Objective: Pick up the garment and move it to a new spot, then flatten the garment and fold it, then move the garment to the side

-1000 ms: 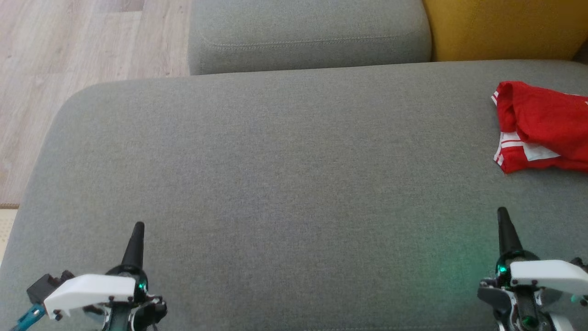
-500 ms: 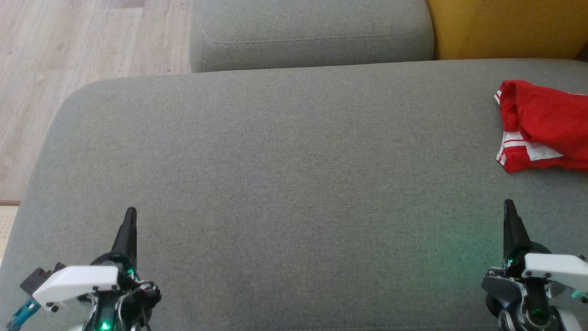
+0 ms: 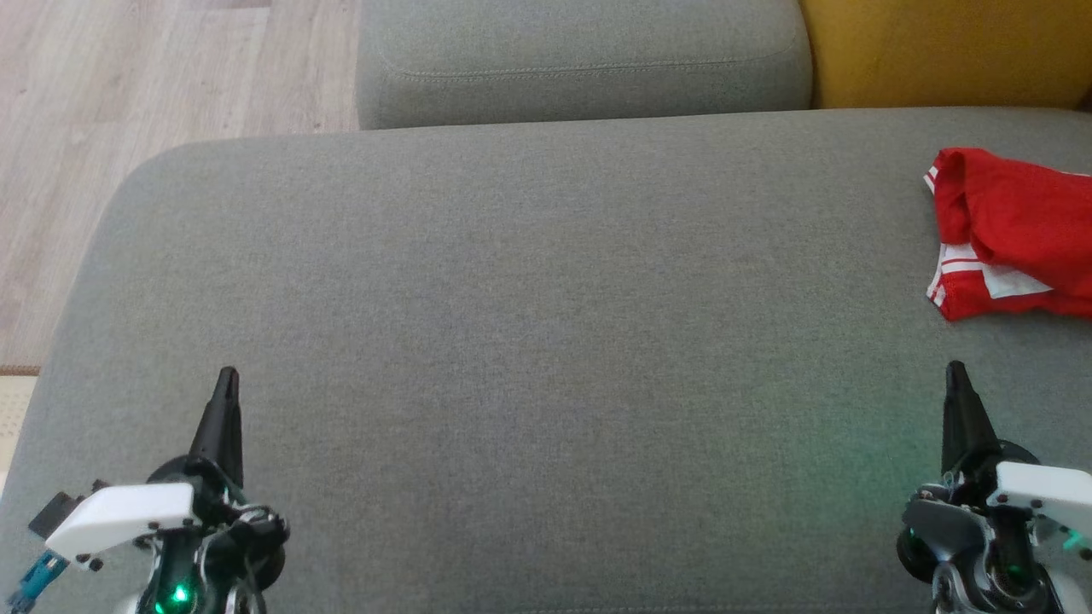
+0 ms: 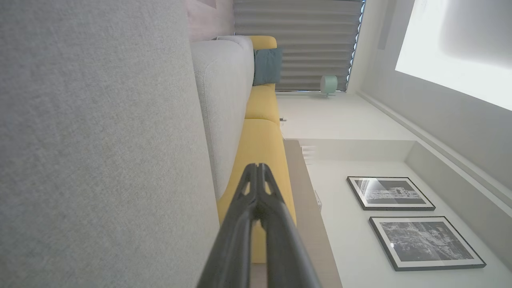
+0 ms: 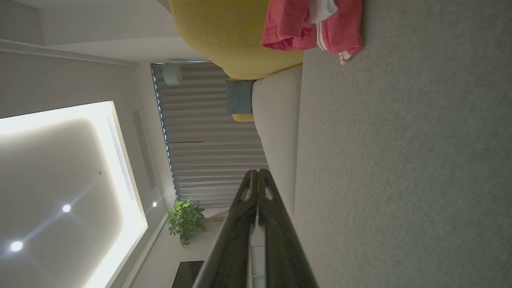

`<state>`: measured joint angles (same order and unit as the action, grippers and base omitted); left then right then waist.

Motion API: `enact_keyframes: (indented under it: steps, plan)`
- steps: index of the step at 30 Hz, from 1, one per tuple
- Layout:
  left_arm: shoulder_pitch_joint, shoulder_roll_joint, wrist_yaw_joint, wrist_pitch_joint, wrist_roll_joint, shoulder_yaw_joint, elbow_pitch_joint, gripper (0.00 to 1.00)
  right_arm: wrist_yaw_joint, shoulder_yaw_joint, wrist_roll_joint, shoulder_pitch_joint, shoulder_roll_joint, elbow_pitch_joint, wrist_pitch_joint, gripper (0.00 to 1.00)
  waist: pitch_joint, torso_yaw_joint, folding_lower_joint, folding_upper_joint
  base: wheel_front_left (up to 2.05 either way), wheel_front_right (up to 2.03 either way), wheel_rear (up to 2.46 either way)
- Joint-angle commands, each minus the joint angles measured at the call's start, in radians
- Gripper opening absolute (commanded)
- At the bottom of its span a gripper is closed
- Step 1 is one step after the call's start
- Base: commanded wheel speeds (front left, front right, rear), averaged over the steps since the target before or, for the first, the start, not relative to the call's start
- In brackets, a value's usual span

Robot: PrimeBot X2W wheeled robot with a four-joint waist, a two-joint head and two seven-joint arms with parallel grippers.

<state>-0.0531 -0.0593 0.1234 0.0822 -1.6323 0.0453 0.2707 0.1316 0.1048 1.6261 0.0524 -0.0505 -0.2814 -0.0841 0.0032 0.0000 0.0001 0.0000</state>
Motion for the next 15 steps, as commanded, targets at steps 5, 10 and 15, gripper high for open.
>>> enact_keyframes:
  steps: [5,10,15]
  plan:
    - [-0.052,-0.013,0.007,0.007,-0.002,0.038,-0.027,0.00,-0.001,-0.016,0.004,0.053,-0.018,0.038,-0.009,0.00,0.000,0.000,-0.0001,0.0000,0.00,0.00,0.00]
    - [-0.052,-0.012,0.007,0.008,0.000,0.040,-0.027,0.00,-0.001,-0.015,0.002,0.053,-0.017,0.038,-0.010,0.00,0.000,0.000,-0.0001,0.0000,0.00,0.00,0.00]
    - [-0.053,-0.010,0.007,0.009,0.001,0.042,-0.027,0.00,-0.001,-0.013,0.001,0.053,-0.016,0.038,-0.011,0.00,0.000,0.000,-0.0001,0.0000,0.00,0.00,0.00]
